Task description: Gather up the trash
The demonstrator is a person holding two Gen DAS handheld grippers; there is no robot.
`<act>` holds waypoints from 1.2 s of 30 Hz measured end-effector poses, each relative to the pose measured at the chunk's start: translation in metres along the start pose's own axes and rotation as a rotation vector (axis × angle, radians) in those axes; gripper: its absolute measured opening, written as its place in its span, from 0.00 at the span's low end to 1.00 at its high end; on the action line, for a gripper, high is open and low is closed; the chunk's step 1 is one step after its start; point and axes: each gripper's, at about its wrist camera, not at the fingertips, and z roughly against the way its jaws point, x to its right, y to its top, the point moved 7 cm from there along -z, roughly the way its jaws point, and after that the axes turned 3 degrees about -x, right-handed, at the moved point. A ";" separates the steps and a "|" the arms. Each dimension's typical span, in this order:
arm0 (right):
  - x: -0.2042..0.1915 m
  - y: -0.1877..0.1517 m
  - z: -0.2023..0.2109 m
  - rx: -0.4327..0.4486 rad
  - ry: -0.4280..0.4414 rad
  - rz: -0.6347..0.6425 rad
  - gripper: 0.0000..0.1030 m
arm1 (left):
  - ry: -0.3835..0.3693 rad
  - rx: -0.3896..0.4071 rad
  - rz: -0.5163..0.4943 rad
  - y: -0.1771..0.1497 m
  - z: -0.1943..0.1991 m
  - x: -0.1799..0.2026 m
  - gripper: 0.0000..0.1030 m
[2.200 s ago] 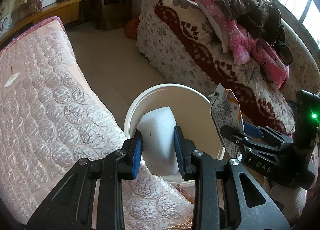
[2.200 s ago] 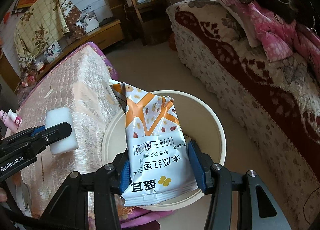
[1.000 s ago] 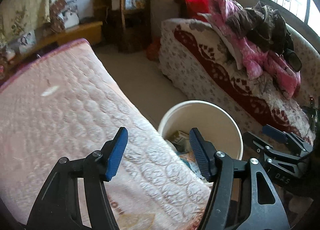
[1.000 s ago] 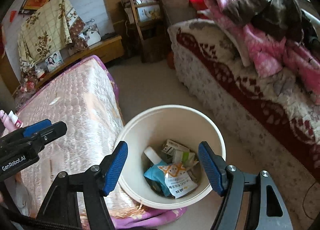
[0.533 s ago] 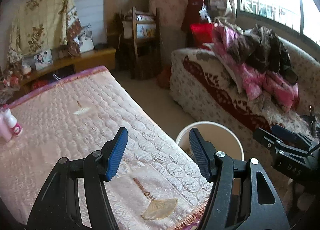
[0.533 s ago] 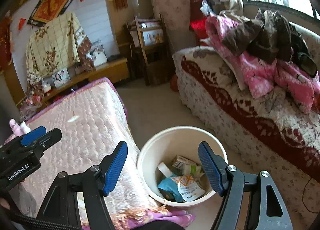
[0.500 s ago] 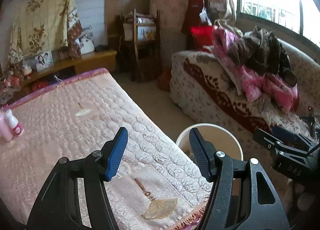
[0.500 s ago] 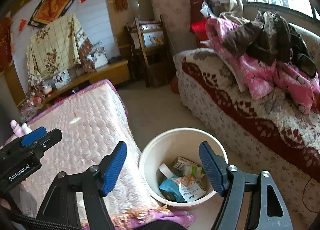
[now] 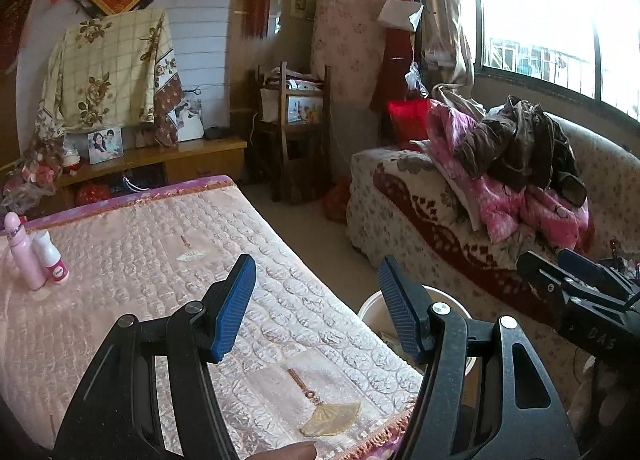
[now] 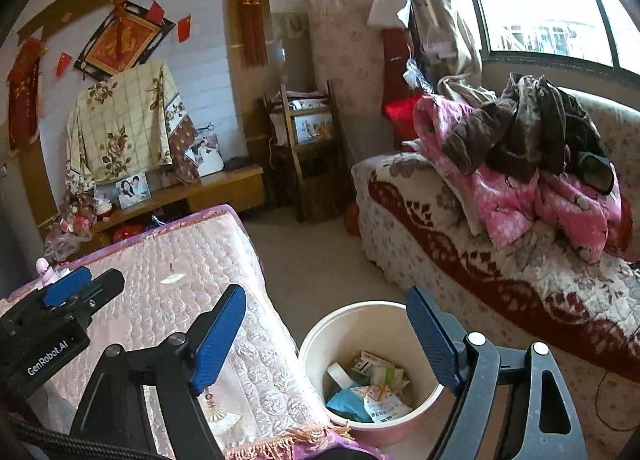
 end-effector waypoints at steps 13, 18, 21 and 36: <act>-0.007 0.002 0.007 0.016 -0.011 0.007 0.79 | 0.019 0.022 -0.009 -0.002 0.004 -0.002 0.61; -0.006 0.002 0.009 0.024 -0.027 0.010 0.79 | 0.023 0.021 -0.007 -0.003 0.004 0.000 0.61; -0.005 0.003 0.009 0.028 -0.038 0.011 0.79 | 0.024 0.017 -0.007 -0.005 0.004 0.000 0.61; 0.002 0.004 0.004 0.021 -0.064 0.004 0.80 | 0.033 0.002 -0.009 -0.011 -0.004 -0.001 0.61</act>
